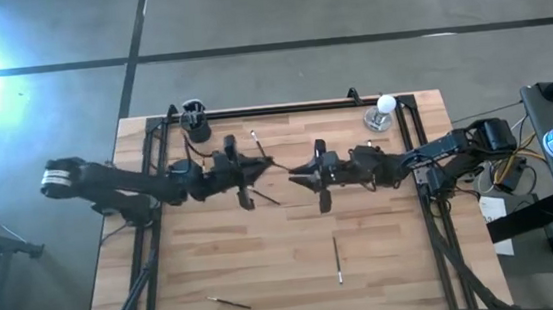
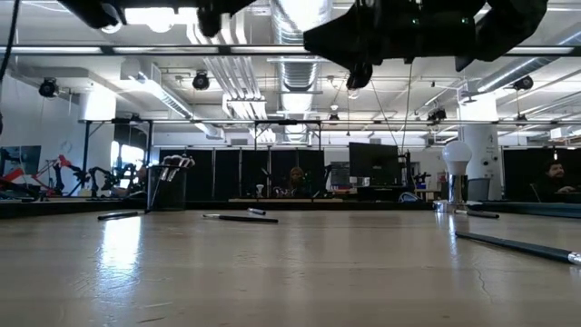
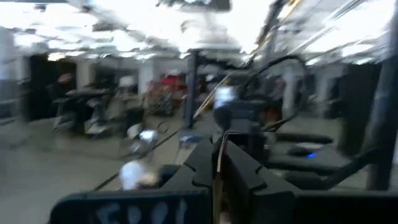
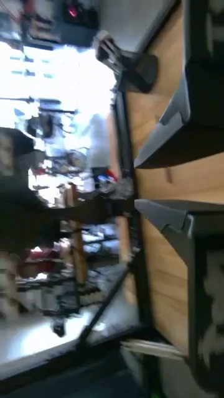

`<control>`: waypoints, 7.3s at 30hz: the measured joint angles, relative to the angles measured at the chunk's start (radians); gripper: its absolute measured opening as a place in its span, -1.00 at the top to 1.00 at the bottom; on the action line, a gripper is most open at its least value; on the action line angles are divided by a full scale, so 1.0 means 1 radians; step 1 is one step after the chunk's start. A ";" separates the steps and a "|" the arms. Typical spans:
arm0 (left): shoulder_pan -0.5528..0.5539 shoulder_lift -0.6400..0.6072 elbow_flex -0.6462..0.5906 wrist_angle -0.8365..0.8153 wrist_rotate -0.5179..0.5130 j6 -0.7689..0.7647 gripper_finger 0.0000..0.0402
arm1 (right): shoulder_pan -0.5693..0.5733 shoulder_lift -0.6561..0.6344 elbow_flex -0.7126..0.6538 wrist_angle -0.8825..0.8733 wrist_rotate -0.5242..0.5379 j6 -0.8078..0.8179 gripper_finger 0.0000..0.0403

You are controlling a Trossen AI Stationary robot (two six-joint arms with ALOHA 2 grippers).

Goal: Put items in baskets/containers
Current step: Put the eyeshadow brush into the pen holder, then put the foundation brush into the pen holder

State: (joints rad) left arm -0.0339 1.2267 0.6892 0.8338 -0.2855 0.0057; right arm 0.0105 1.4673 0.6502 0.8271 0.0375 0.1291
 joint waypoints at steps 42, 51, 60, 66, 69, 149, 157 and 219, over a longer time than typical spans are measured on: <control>0.934 0.039 0.093 -1.051 -0.097 -0.245 0.81 | -0.013 -0.013 -0.080 -0.112 0.016 -0.040 0.96; 0.932 -0.003 0.093 -1.052 -0.088 -0.215 0.59 | -0.013 -0.013 -0.082 -0.121 0.017 -0.028 0.96; 0.773 -0.173 0.090 -1.062 0.095 -0.127 0.61 | -0.013 -0.013 -0.083 -0.152 0.018 -0.027 0.96; 0.456 -0.186 0.090 -1.064 0.120 -0.105 0.67 | -0.013 -0.013 -0.092 -0.161 0.018 -0.036 0.96; 0.305 -0.143 0.090 -1.070 0.120 -0.105 0.67 | -0.013 -0.013 -0.092 -0.161 0.018 -0.047 0.96; 0.247 0.346 0.415 -1.295 0.617 -0.428 1.00 | 0.081 -0.010 0.121 -0.792 0.358 -0.333 0.44; 0.247 0.346 0.429 -1.279 0.641 -0.423 1.00 | 0.037 -0.010 0.129 -0.805 0.350 -0.430 0.47; 0.231 0.338 0.452 -1.244 0.569 -0.318 0.90 | -0.060 0.042 0.257 -1.054 0.101 -0.374 0.95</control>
State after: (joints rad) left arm 0.1969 1.5645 1.1412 -0.4107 0.2831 -0.3127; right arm -0.0494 1.5092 0.9067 -0.2269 0.1383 -0.2452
